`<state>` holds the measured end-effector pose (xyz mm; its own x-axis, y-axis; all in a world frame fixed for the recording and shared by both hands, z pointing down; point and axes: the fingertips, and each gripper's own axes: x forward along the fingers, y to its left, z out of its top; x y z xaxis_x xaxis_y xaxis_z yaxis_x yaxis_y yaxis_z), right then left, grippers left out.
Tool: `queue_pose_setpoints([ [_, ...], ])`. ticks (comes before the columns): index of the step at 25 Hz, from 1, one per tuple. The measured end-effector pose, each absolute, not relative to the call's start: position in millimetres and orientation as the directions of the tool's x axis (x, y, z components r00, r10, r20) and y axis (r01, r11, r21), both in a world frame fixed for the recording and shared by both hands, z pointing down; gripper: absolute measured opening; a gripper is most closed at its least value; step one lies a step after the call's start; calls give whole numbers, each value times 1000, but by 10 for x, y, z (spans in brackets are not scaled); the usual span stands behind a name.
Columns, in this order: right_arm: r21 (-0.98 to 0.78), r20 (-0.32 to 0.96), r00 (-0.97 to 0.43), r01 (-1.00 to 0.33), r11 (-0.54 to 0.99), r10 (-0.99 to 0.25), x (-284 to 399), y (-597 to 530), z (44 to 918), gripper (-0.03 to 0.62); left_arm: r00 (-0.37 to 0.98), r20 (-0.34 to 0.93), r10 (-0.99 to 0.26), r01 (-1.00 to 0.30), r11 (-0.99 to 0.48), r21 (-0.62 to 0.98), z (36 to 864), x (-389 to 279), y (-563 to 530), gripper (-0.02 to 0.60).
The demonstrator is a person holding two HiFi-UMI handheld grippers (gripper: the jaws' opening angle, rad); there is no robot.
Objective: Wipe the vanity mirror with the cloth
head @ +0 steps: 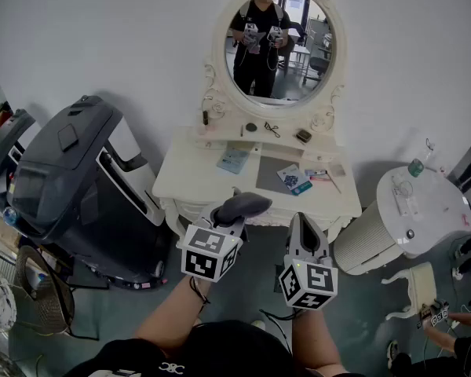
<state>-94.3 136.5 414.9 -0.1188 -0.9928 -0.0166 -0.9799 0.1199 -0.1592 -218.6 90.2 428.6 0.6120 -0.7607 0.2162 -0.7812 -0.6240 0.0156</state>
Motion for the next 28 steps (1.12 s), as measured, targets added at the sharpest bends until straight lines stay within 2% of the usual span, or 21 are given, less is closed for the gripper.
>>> queue_pose_setpoints([
  [28, -125, 15, -123, -985, 120, -992, 452, 1430, 4313, 11, 591, 234, -772, -797, -603, 24, 4358, -838, 647, 75],
])
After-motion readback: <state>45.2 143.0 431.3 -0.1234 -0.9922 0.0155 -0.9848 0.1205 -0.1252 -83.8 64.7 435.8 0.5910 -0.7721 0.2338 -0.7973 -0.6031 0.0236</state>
